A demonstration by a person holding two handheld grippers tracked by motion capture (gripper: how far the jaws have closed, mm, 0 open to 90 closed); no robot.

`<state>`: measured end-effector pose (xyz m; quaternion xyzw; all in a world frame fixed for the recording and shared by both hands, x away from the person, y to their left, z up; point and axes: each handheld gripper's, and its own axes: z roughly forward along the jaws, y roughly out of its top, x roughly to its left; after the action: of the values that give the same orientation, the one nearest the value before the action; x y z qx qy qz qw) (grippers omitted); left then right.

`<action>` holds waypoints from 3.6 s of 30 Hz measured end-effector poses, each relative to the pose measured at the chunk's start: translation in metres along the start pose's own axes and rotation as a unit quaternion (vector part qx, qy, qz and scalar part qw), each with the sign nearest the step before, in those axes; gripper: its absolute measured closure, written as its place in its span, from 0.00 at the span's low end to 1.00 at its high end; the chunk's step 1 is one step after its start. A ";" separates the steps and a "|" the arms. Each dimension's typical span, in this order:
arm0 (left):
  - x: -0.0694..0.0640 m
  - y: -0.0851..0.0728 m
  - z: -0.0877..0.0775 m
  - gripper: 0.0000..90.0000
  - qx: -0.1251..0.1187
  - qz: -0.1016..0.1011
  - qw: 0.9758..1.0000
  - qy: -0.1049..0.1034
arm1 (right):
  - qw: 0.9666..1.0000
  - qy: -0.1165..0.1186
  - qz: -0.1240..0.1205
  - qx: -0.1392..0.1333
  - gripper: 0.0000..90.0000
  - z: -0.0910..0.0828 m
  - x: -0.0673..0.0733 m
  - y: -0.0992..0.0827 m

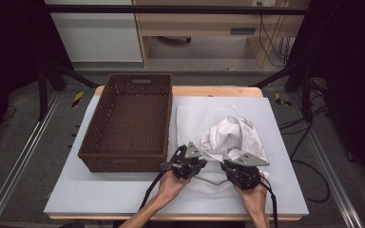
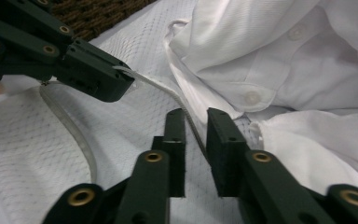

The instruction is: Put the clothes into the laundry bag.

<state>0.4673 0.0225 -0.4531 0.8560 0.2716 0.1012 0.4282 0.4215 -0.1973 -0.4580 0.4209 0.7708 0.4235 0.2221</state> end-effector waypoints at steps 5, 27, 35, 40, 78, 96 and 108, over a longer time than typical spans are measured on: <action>0.001 -0.003 -0.002 0.98 -0.002 -0.002 1.000 0.002 | 1.000 0.024 0.012 -0.004 0.91 -0.015 0.005 -0.016; -0.004 -0.002 -0.005 0.98 -0.014 -0.017 1.000 -0.002 | 0.997 -0.067 0.031 -0.031 0.52 -0.040 -0.023 -0.009; -0.006 -0.009 -0.004 0.97 -0.011 -0.008 1.000 -0.003 | 0.993 -0.106 0.025 0.050 0.76 -0.004 -0.029 -0.025; -0.005 -0.008 -0.005 0.97 -0.015 -0.015 1.000 0.000 | 0.991 -0.114 0.048 0.053 0.97 -0.009 -0.039 -0.025; -0.007 -0.001 -0.016 0.97 -0.041 -0.011 0.999 0.018 | 0.999 0.037 -0.007 0.020 0.75 0.031 0.017 -0.005; -0.004 -0.009 -0.015 0.97 -0.035 -0.025 0.999 0.007 | 0.995 -0.001 0.096 0.018 0.50 -0.013 -0.048 -0.033; 0.000 -0.005 -0.016 0.98 -0.044 -0.055 0.998 0.006 | 0.996 0.066 0.028 -0.060 0.98 -0.031 -0.023 -0.012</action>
<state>0.4586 0.0357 -0.4468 0.8197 0.3157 0.0947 0.4685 0.4073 -0.2344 -0.4519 0.3996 0.7445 0.5023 0.1836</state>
